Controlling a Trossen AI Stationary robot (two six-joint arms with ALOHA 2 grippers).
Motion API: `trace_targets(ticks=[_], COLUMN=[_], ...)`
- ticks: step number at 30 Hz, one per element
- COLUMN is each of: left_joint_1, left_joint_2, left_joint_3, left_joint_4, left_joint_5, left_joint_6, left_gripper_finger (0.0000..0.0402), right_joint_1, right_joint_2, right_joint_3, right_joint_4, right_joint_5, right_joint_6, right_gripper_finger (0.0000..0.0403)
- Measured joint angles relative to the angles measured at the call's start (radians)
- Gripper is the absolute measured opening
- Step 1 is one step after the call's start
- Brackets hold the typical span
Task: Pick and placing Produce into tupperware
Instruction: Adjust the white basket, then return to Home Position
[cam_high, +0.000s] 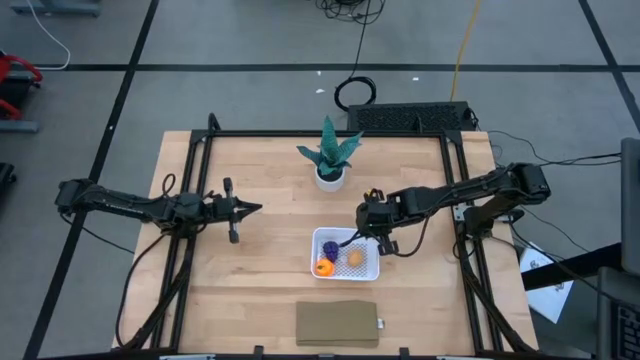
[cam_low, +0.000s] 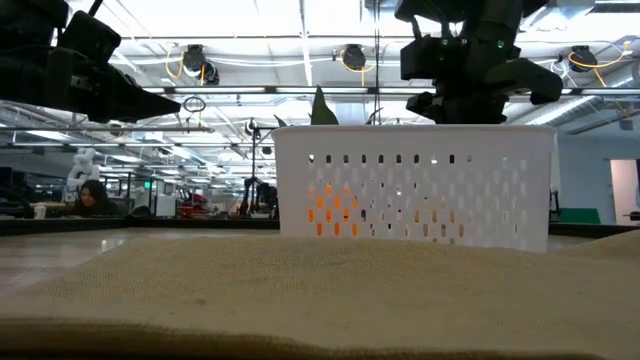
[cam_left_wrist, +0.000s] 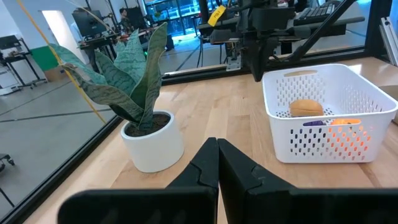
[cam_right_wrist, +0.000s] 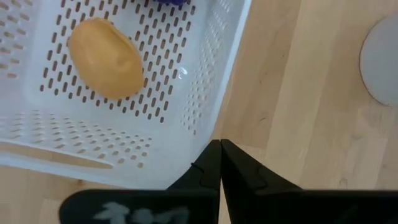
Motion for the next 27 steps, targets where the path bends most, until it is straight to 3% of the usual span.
trace_targets(ticks=[9, 27], left_joint_1=[0.000, 0.000], left_joint_2=[0.000, 0.000], left_joint_3=[0.000, 0.000], left_joint_4=[0.002, 0.010], left_joint_5=[0.000, -0.015], left_joint_6=[-0.004, -0.001], left_gripper_finger=[0.0001, 0.0001], right_joint_1=[0.000, 0.010], right_joint_2=[-0.022, -0.293], right_joint_3=[0.000, 0.001], right_joint_4=[0.046, 0.166], right_joint_5=[0.029, -0.027], right_joint_6=[-0.033, -0.053], right_gripper_finger=[0.0000, 0.0000])
